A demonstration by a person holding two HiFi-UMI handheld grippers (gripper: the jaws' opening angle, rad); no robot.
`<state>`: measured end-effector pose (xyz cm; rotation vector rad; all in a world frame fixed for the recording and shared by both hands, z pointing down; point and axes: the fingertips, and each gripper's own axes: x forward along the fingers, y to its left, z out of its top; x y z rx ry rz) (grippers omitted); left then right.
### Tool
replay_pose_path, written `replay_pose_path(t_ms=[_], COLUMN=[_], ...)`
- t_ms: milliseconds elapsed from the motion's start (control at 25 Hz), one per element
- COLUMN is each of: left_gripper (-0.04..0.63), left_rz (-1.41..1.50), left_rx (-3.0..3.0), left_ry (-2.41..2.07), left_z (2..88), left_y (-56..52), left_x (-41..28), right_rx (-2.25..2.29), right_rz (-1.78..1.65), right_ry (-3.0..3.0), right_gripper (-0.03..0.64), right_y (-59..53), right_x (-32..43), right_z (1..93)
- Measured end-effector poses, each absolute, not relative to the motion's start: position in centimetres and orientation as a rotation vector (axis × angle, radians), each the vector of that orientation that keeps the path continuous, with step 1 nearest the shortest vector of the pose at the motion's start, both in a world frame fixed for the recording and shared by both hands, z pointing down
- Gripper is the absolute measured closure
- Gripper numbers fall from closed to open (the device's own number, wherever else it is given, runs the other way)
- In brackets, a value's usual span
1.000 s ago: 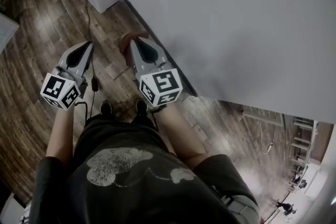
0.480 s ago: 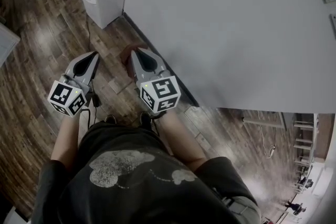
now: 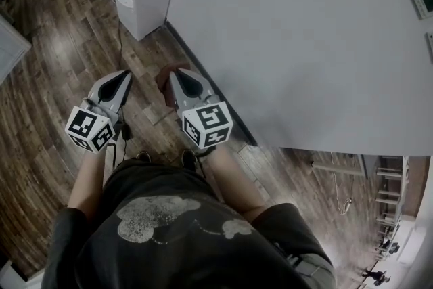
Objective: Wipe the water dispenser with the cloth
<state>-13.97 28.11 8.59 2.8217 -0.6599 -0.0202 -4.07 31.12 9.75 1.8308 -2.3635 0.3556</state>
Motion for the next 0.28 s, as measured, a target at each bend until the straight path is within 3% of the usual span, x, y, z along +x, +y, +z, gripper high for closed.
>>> replay_pose_path(t_ms=[280], left_gripper=[0.577], left_rz=[0.003], left_rx=[2.789], left_ry=[-0.691], left_z=[9.43], left_y=[27.38], left_x=[-14.64], right_rx=[1.792], right_rz=[0.38], right_ry=[-2.365], right_gripper=[0.611], right_y=[30.69], right_x=[-4.53], right_z=[10.58])
